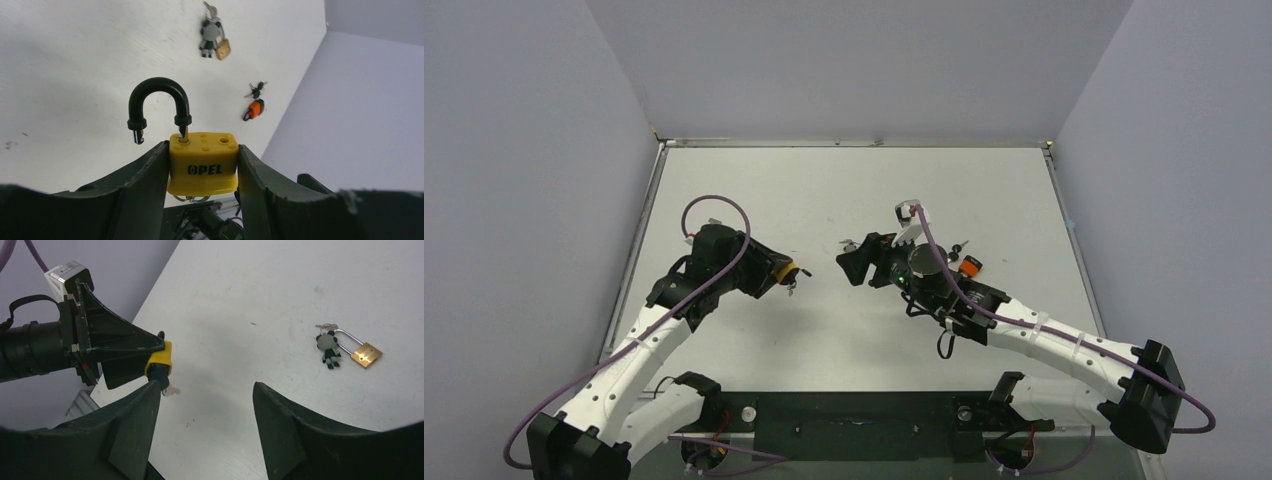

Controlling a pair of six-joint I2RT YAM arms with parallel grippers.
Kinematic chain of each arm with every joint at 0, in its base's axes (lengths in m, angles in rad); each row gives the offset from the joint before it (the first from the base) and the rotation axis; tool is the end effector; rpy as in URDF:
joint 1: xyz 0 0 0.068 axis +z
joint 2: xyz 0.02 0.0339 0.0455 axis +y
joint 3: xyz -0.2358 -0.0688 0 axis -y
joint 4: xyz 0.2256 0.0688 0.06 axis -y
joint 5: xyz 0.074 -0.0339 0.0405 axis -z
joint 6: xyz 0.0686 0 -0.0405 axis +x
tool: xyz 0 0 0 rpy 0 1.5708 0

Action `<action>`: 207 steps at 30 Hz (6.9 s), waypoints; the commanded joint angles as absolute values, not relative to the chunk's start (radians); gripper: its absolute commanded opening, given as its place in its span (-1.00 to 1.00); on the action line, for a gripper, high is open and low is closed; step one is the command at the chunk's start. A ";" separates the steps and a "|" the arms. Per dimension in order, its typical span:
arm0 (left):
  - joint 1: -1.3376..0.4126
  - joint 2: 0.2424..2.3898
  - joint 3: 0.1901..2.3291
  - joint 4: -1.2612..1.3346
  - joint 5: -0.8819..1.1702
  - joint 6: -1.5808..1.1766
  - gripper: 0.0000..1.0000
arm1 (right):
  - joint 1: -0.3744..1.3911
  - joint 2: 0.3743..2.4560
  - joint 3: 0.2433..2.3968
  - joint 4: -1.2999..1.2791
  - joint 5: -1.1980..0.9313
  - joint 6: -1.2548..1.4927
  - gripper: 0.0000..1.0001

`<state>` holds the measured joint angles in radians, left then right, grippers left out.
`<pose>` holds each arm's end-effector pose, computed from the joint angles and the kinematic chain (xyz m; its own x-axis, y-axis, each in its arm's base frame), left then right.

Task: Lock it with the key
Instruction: Pick up the lock from the center of the board, then lock the lock.

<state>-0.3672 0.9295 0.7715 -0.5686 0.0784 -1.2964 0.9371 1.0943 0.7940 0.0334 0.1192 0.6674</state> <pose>0.2012 -0.0831 0.2316 -0.5651 -0.8108 -0.1524 -0.4851 0.4760 -0.7336 0.1737 0.2226 0.2761 -0.5759 0.2542 -0.7770 -0.4784 0.6659 0.5724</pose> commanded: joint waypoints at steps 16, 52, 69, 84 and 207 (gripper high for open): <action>-0.659 1.059 1.012 -0.316 -0.024 -1.505 -0.81 | 1.078 1.128 0.845 0.211 0.357 0.529 0.29; -0.745 1.084 1.044 -0.201 -0.017 -1.560 -0.71 | 1.087 1.178 0.842 0.270 0.493 0.585 -0.79; -0.751 1.079 1.098 -0.146 0.148 -1.256 -0.02 | 0.868 0.932 0.879 0.041 0.345 0.664 -1.00; -0.756 1.040 1.325 -0.357 0.203 -0.505 0.10 | 0.624 0.815 1.056 -0.195 -0.112 0.675 -1.00; -0.947 0.838 1.095 -0.024 0.421 -0.225 -0.31 | 0.726 0.833 1.194 -0.210 -0.705 0.669 -1.00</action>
